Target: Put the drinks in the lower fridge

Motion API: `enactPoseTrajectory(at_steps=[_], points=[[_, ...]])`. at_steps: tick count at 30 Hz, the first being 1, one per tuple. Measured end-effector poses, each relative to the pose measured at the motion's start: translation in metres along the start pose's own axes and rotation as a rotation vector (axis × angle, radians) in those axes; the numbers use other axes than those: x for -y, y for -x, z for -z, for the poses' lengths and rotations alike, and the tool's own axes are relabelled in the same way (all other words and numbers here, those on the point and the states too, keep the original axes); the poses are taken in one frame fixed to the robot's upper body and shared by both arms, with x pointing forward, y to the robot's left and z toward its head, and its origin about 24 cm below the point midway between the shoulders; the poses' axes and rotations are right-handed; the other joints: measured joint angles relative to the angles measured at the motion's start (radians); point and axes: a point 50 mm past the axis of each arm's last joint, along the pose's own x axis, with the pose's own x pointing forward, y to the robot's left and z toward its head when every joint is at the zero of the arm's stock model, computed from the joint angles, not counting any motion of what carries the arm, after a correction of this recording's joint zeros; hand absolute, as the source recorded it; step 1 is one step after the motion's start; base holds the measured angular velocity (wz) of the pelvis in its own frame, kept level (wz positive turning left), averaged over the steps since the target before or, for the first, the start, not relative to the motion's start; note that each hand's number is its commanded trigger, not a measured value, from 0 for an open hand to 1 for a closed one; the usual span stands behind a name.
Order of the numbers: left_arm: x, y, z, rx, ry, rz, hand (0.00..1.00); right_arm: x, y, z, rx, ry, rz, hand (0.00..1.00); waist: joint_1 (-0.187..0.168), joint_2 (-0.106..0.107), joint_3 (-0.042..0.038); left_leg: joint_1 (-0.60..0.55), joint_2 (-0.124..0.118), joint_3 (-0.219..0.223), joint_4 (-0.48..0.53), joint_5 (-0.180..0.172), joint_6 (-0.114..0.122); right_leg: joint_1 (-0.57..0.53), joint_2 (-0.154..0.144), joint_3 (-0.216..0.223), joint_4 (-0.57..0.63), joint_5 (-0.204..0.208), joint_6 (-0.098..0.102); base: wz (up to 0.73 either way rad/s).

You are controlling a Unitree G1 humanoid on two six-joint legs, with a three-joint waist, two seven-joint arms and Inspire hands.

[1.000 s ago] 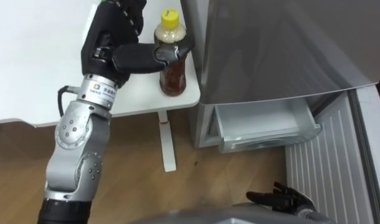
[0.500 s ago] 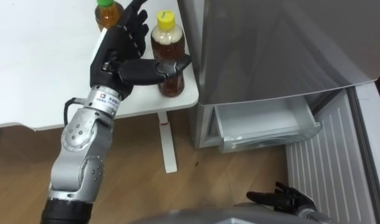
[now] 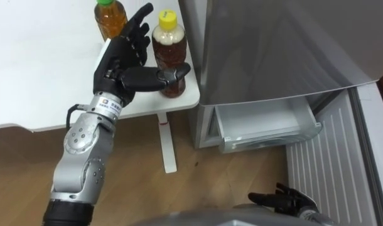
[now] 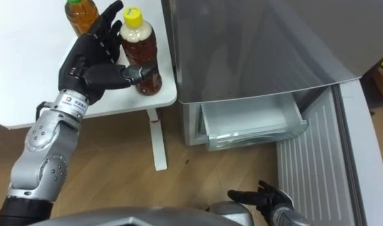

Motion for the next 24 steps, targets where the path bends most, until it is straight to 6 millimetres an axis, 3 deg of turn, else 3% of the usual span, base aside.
enactPoseTrajectory(at_steps=[19, 21, 23, 24], points=[[0.0095, -0.0010, 0.0040, -0.016, 0.003, 0.056, 0.02, 0.0016, 0.0005, 0.0009, -0.001, -0.005, 0.002, 0.00, -0.003, 0.013, -0.0119, 0.001, 0.001, -0.001, -0.003, 0.000, 0.000, 0.001, 0.001, -0.002, 0.002, 0.001, -0.002, 0.00], [0.0098, -0.0010, 0.0043, -0.019, -0.014, 0.058, 0.47, 0.0015, 0.0005, 0.0009, -0.001, -0.006, 0.002, 0.00, -0.003, 0.013, -0.0119, 0.001, 0.001, -0.001, -0.002, 0.000, 0.000, 0.001, 0.001, -0.002, 0.002, 0.001, -0.002, 0.00], [0.0099, -0.0010, 0.0043, -0.019, -0.014, 0.059, 0.71, 0.0016, 0.0006, 0.0009, 0.000, -0.005, 0.003, 0.00, -0.003, 0.013, -0.0119, 0.001, 0.001, -0.001, -0.002, 0.000, 0.000, 0.001, 0.001, -0.002, 0.001, 0.001, -0.002, 0.00], [0.0099, -0.0010, 0.0043, -0.019, -0.014, 0.059, 0.95, 0.0016, 0.0006, 0.0009, 0.000, -0.005, 0.003, 0.00, -0.003, 0.013, -0.0119, 0.001, 0.001, -0.001, -0.002, 0.000, 0.000, 0.001, 0.001, -0.002, 0.001, 0.001, -0.002, 0.00]])
